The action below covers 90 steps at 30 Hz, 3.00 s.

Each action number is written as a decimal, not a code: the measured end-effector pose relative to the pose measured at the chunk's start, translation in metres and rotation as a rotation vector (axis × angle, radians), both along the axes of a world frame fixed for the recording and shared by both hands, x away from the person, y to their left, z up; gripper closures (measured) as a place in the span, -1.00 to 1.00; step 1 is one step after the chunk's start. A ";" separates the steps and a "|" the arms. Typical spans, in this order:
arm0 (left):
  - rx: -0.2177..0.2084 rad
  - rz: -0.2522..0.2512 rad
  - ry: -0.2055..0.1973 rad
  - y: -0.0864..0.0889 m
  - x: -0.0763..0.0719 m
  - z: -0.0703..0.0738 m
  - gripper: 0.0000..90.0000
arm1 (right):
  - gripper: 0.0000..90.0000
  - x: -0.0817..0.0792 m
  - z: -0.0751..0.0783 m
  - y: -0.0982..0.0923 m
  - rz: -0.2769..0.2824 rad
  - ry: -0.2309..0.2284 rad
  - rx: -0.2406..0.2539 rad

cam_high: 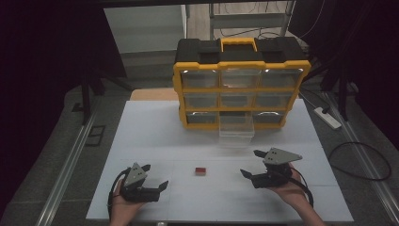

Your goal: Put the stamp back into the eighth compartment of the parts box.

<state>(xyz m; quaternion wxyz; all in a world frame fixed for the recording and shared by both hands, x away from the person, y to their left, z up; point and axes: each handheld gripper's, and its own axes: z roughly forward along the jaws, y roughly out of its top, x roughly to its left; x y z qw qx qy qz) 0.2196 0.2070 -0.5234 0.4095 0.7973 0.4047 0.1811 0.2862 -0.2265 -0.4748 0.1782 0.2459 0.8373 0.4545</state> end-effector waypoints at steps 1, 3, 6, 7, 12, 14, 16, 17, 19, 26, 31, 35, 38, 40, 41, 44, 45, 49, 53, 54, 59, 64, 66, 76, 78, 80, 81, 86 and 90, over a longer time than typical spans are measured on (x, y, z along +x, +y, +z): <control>0.000 -0.001 0.001 0.000 0.000 0.000 -0.79 | -0.62 0.000 0.000 0.002 0.004 0.001 -0.002; 0.002 -0.001 0.001 -0.001 0.000 0.000 -0.79 | -0.62 0.001 0.000 0.006 0.014 0.003 -0.005; 0.003 -0.001 -0.001 -0.001 0.000 0.000 -0.79 | -0.62 0.001 0.000 0.011 0.027 0.005 -0.013; 0.004 -0.002 -0.001 -0.001 0.000 0.000 -0.79 | -0.62 0.001 0.000 0.013 0.032 0.005 -0.016; 0.005 -0.002 -0.003 -0.001 0.000 0.000 -0.79 | -0.62 0.001 -0.001 0.022 0.059 0.004 -0.039; 0.005 -0.003 -0.002 -0.001 0.000 0.000 -0.79 | -0.62 0.001 -0.002 0.027 0.072 0.006 -0.046; 0.007 -0.003 -0.003 -0.001 0.000 0.000 -0.79 | -0.62 0.002 -0.002 0.030 0.080 0.010 -0.047; 0.006 -0.002 -0.004 -0.001 0.000 0.000 -0.79 | -0.62 0.002 -0.003 0.032 0.084 0.012 -0.049; 0.007 -0.002 -0.005 -0.001 0.000 0.000 -0.79 | -0.62 0.002 -0.003 0.034 0.088 0.013 -0.051; 0.010 -0.004 -0.006 -0.001 0.000 0.000 -0.79 | -0.62 0.004 -0.007 0.049 0.117 0.028 -0.069; 0.009 -0.005 -0.006 -0.001 0.000 0.000 -0.79 | -0.62 0.008 -0.011 0.060 0.140 0.039 -0.078; 0.009 -0.005 -0.006 -0.001 0.000 0.000 -0.79 | -0.62 0.010 -0.014 0.068 0.154 0.050 -0.084; 0.010 -0.007 -0.006 -0.001 0.000 0.000 -0.79 | -0.62 0.011 -0.016 0.073 0.162 0.056 -0.090; 0.010 -0.006 -0.006 -0.001 0.000 0.000 -0.79 | -0.62 0.011 -0.017 0.077 0.170 0.059 -0.092; 0.009 -0.006 -0.006 -0.001 0.000 0.000 -0.79 | -0.62 0.012 -0.017 0.078 0.172 0.061 -0.091; 0.009 -0.006 -0.006 -0.001 0.000 0.000 -0.79 | -0.62 0.012 -0.018 0.083 0.181 0.066 -0.094; 0.009 -0.007 -0.006 -0.002 0.000 0.000 -0.79 | -0.62 0.013 -0.018 0.084 0.185 0.066 -0.093; 0.010 -0.007 -0.007 -0.002 0.000 0.000 -0.78 | -0.62 0.014 -0.019 0.090 0.193 0.071 -0.095; 0.010 -0.008 -0.006 -0.002 0.000 0.000 -0.78 | -0.61 0.016 -0.021 0.095 0.202 0.080 -0.097; 0.010 -0.009 -0.006 -0.002 0.000 0.000 -0.78 | -0.61 0.016 -0.022 0.097 0.204 0.082 -0.096; 0.009 -0.008 -0.006 -0.002 0.000 0.000 -0.78 | -0.61 0.018 -0.023 0.104 0.217 0.088 -0.096; 0.008 -0.009 -0.006 -0.002 0.000 0.000 -0.78 | -0.60 0.019 -0.024 0.113 0.233 0.087 -0.106; 0.008 -0.009 -0.007 -0.002 0.000 0.000 -0.78 | -0.60 0.020 -0.025 0.117 0.241 0.082 -0.106; 0.011 -0.010 -0.007 -0.002 0.000 0.000 -0.78 | -0.59 0.026 -0.032 0.133 0.258 0.095 -0.132; 0.012 -0.011 -0.006 -0.002 0.000 0.000 -0.78 | -0.58 0.027 -0.034 0.135 0.261 0.100 -0.140; 0.012 -0.011 -0.006 -0.002 0.000 -0.001 -0.78 | -0.58 0.028 -0.037 0.138 0.261 0.107 -0.148; 0.013 -0.012 -0.006 -0.002 0.000 -0.001 -0.78 | -0.58 0.029 -0.038 0.139 0.262 0.111 -0.156; 0.015 -0.014 -0.004 -0.002 0.000 -0.001 -0.78 | -0.53 0.032 -0.044 0.143 0.262 0.120 -0.179; 0.018 -0.015 -0.006 -0.002 0.000 -0.001 -0.78 | -0.48 0.032 -0.045 0.144 0.269 0.122 -0.187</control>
